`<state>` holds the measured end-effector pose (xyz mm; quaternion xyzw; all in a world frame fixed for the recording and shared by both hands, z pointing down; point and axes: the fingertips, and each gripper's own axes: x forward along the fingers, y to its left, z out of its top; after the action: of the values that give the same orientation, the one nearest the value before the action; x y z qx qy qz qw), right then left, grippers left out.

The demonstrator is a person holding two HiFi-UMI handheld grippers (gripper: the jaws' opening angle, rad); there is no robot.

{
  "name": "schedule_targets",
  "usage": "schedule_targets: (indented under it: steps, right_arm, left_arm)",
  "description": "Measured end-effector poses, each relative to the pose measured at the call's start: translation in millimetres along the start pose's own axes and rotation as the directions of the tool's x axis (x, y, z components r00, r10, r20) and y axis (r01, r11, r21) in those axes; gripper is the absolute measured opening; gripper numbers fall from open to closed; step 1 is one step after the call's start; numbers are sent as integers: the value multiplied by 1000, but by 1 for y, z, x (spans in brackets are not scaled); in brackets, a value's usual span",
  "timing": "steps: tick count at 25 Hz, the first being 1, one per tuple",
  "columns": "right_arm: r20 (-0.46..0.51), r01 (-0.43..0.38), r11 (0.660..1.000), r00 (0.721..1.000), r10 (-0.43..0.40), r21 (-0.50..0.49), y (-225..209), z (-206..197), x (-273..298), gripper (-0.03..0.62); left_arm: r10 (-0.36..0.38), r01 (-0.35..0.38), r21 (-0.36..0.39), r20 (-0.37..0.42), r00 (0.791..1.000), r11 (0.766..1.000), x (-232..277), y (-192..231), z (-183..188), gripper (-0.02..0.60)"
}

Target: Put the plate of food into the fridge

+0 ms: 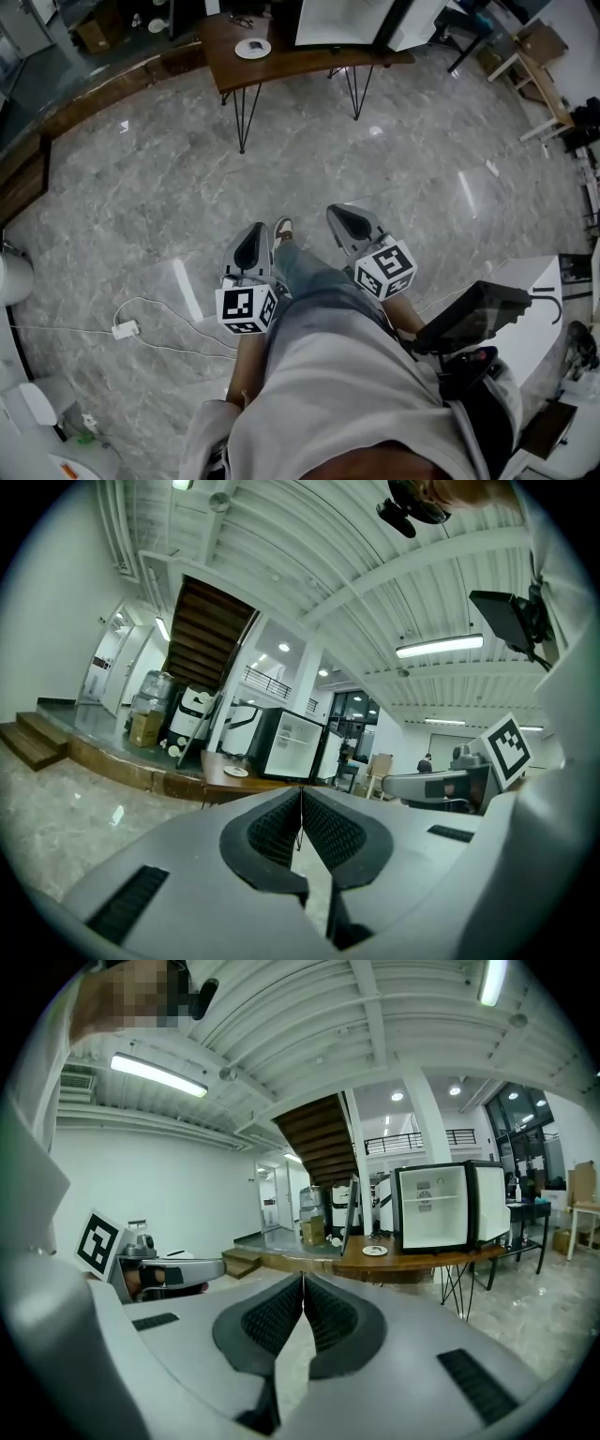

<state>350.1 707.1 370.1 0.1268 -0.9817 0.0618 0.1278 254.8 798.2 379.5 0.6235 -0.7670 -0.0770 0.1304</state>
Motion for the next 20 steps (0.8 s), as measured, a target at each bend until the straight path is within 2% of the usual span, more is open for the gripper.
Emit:
schedule_targets:
  steps: [11, 17, 20]
  right_arm:
    - [-4, 8, 998, 1000, -8, 64, -88, 29, 114, 18]
    - [3, -14, 995, 1000, 13, 101, -154, 58, 196, 18]
    - [33, -23, 994, 999, 20, 110, -202, 76, 232, 18]
  left_arm:
    - [-33, 33, 8, -43, 999, 999, 128, 41, 28, 20]
    - [-17, 18, 29, -61, 998, 999, 220, 77, 61, 20]
    - [-2, 6, 50, -76, 997, 999, 280, 88, 74, 20]
